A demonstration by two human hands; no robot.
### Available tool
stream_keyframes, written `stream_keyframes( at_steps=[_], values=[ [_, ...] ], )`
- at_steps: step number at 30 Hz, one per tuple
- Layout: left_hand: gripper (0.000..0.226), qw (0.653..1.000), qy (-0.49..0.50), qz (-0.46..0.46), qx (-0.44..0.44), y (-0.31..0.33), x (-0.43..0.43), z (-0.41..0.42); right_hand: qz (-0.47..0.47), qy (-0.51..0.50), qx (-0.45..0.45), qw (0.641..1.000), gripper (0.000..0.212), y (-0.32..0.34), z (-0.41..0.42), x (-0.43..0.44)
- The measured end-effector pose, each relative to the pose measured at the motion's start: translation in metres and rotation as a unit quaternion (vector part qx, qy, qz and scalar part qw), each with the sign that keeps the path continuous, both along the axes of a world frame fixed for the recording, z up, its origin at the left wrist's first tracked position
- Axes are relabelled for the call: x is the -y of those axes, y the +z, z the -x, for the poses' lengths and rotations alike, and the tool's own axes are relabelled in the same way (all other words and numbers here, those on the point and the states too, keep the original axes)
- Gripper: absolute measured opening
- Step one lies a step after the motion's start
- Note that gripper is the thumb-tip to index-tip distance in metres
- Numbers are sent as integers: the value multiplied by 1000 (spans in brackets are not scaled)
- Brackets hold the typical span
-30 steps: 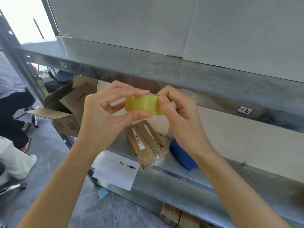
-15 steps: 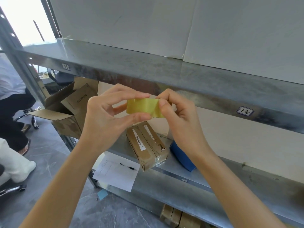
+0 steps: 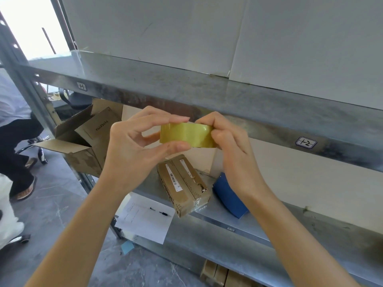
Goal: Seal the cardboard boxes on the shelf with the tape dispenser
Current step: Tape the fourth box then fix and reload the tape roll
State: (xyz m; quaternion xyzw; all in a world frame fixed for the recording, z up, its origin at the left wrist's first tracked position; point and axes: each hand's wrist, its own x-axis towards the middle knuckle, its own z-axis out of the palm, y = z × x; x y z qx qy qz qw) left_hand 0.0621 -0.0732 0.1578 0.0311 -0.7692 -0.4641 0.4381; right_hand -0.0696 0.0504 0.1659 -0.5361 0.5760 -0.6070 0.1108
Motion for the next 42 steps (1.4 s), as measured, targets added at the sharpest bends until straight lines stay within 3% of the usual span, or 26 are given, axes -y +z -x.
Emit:
stream_keyframes(
  at_steps=[6,12,18,23,32,42],
  values=[
    [35,999,-1,-8,31,4,2,0,-55,63,53,995,29,13,8,-8],
    [38,999,-23,4,49,1,4,-6,-108,154,82,979,15,12,13,-18],
    [35,994,-72,-49,70,-18,-1,-8,-130,226,147,954,27,-17,22,-25],
    [35,988,-85,-81,99,-39,-2,-9,-125,220,153,955,29,-39,24,-30],
    [36,981,-53,-160,99,-82,-21,-12,-108,98,180,973,19,-74,0,-21],
    [33,982,-14,-145,119,-108,-24,-14,-118,77,196,970,27,-105,-7,-20]
  ],
)
